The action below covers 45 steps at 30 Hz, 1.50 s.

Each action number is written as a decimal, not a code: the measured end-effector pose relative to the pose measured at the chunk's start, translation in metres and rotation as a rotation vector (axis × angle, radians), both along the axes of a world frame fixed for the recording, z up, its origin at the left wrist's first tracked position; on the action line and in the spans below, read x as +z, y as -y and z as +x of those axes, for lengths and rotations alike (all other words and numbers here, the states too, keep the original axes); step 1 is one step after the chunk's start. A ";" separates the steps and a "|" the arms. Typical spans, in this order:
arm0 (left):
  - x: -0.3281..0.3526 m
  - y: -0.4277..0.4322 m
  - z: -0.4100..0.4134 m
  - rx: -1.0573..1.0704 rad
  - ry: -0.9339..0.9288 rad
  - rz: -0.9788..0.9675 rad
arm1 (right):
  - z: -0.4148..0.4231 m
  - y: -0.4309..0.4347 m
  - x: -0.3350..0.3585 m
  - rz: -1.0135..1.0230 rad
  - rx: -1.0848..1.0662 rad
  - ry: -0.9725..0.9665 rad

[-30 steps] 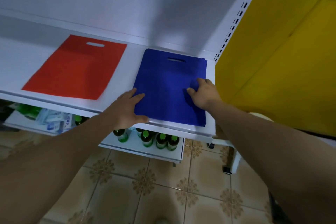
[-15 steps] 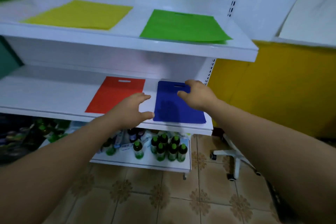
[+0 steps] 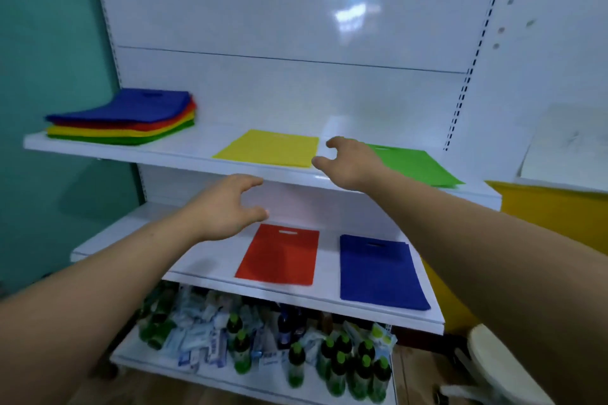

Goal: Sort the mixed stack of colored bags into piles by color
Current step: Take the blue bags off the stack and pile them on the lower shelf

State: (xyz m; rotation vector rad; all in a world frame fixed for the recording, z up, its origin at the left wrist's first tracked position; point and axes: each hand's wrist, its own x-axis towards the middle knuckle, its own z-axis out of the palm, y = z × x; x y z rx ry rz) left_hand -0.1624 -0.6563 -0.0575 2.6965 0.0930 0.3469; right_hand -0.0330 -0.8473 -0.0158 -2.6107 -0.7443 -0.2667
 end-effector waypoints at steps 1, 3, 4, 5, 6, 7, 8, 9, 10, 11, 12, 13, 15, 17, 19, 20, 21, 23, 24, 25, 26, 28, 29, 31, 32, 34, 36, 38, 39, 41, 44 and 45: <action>0.007 -0.011 -0.003 0.017 0.013 0.005 | 0.000 -0.013 0.008 0.000 0.012 0.014; 0.019 -0.032 -0.006 0.059 0.029 0.010 | 0.001 -0.041 0.021 0.011 0.038 0.028; 0.023 -0.043 -0.006 0.079 0.037 0.012 | 0.003 -0.055 0.026 0.019 0.050 0.031; 0.027 -0.055 -0.005 0.101 0.045 0.014 | 0.007 -0.069 0.031 0.026 0.064 0.031; 0.031 -0.067 -0.003 0.124 0.051 0.017 | 0.010 -0.084 0.035 0.031 0.081 0.033; 0.034 -0.079 0.000 0.148 0.060 0.016 | 0.015 -0.099 0.038 0.036 0.099 0.035; 0.036 -0.092 0.003 0.170 0.068 0.015 | 0.021 -0.115 0.040 0.044 0.117 0.038; 0.038 -0.104 0.008 0.190 0.074 0.018 | 0.027 -0.131 0.043 0.054 0.135 0.039; 0.040 -0.117 0.013 0.208 0.078 0.022 | 0.034 -0.147 0.044 0.064 0.154 0.040; 0.041 -0.130 0.018 0.225 0.080 0.022 | 0.042 -0.164 0.046 0.072 0.173 0.041; 0.042 -0.144 0.024 0.243 0.083 0.021 | 0.050 -0.180 0.048 0.078 0.192 0.041; 0.043 -0.158 0.031 0.263 0.087 0.022 | 0.059 -0.196 0.050 0.082 0.209 0.041; 0.047 -0.186 0.045 0.303 0.093 0.025 | 0.076 -0.228 0.055 0.088 0.240 0.039; 0.051 -0.215 0.057 0.340 0.094 0.038 | 0.093 -0.259 0.059 0.094 0.265 0.034; 0.055 -0.242 0.067 0.377 0.104 0.058 | 0.108 -0.290 0.060 0.104 0.285 0.028; 0.057 -0.256 0.070 0.397 0.110 0.062 | 0.115 -0.305 0.061 0.112 0.295 0.019; 0.057 -0.270 0.073 0.416 0.110 0.062 | 0.120 -0.319 0.060 0.118 0.303 0.007; 0.057 -0.298 0.077 0.441 0.098 0.068 | 0.128 -0.348 0.058 0.115 0.319 -0.005; 0.057 -0.313 0.079 0.450 0.091 0.071 | 0.132 -0.361 0.056 0.107 0.324 -0.007; 0.056 -0.328 0.081 0.459 0.087 0.073 | 0.135 -0.375 0.053 0.098 0.326 -0.011; 0.055 -0.343 0.084 0.467 0.089 0.070 | 0.139 -0.389 0.051 0.091 0.326 -0.017; 0.054 -0.374 0.089 0.476 0.098 0.045 | 0.145 -0.417 0.046 0.076 0.314 -0.026; 0.053 -0.390 0.092 0.475 0.101 0.031 | 0.148 -0.431 0.043 0.071 0.304 -0.026; 0.051 -0.425 0.100 0.455 0.104 0.024 | 0.155 -0.460 0.036 0.070 0.272 -0.025; 0.050 -0.443 0.105 0.439 0.105 0.024 | 0.158 -0.474 0.032 0.074 0.250 -0.032; 0.048 -0.479 0.116 0.409 0.104 0.017 | 0.165 -0.503 0.024 0.080 0.198 -0.051; 0.045 -0.515 0.127 0.379 0.095 0.010 | 0.173 -0.530 0.015 0.087 0.132 -0.068; 0.041 -0.548 0.139 0.345 0.070 -0.004 | 0.179 -0.551 0.009 0.116 0.042 -0.101; 0.039 -0.563 0.145 0.328 0.055 -0.025 | 0.181 -0.559 0.006 0.134 -0.006 -0.129; 0.040 -0.587 0.157 0.298 0.038 -0.062 | 0.186 -0.573 0.000 0.169 -0.092 -0.184; 0.043 -0.615 0.179 0.245 0.011 -0.063 | 0.196 -0.588 -0.006 0.212 -0.165 -0.234; 0.043 -0.621 0.186 0.223 -0.023 -0.054 | 0.198 -0.592 -0.007 0.221 -0.183 -0.244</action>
